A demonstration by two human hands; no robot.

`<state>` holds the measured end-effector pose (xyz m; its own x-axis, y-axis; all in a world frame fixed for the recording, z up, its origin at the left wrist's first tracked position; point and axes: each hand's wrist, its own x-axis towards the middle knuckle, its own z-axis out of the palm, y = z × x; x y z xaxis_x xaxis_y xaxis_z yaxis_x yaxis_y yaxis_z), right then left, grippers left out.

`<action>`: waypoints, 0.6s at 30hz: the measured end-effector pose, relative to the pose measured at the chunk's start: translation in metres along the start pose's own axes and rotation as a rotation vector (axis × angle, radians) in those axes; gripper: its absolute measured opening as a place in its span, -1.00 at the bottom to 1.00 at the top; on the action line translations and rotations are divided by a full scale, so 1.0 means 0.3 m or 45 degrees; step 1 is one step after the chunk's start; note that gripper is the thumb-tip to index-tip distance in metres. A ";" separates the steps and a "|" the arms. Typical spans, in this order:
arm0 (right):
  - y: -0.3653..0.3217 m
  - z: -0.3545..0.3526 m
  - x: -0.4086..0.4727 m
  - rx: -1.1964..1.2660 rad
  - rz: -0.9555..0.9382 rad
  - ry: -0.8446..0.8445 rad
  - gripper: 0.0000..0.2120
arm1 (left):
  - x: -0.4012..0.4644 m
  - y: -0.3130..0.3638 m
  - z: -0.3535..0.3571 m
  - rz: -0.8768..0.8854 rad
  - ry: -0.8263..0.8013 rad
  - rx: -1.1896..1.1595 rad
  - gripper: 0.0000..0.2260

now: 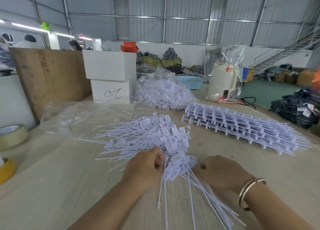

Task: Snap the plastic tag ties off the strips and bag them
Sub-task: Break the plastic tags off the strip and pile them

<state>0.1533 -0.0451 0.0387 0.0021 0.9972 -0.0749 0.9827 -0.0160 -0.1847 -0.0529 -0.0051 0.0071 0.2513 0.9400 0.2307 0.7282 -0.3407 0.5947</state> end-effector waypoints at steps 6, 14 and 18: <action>-0.028 0.018 0.002 0.219 -0.064 -0.039 -0.63 | -0.019 0.030 -0.014 -0.044 0.032 0.423 -0.55; -0.084 0.033 -0.008 0.383 -0.244 -0.111 -0.84 | -0.040 0.049 -0.008 -0.009 -0.233 0.496 -0.23; -0.081 0.017 0.000 0.557 -0.366 -0.168 -0.82 | -0.048 0.056 0.002 -0.046 -0.288 0.423 -0.15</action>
<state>0.1284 -0.0450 0.0383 -0.3064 0.9487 -0.0785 0.7714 0.1991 -0.6044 -0.0438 -0.0243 0.0133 0.3285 0.9443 0.0171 0.8963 -0.3174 0.3098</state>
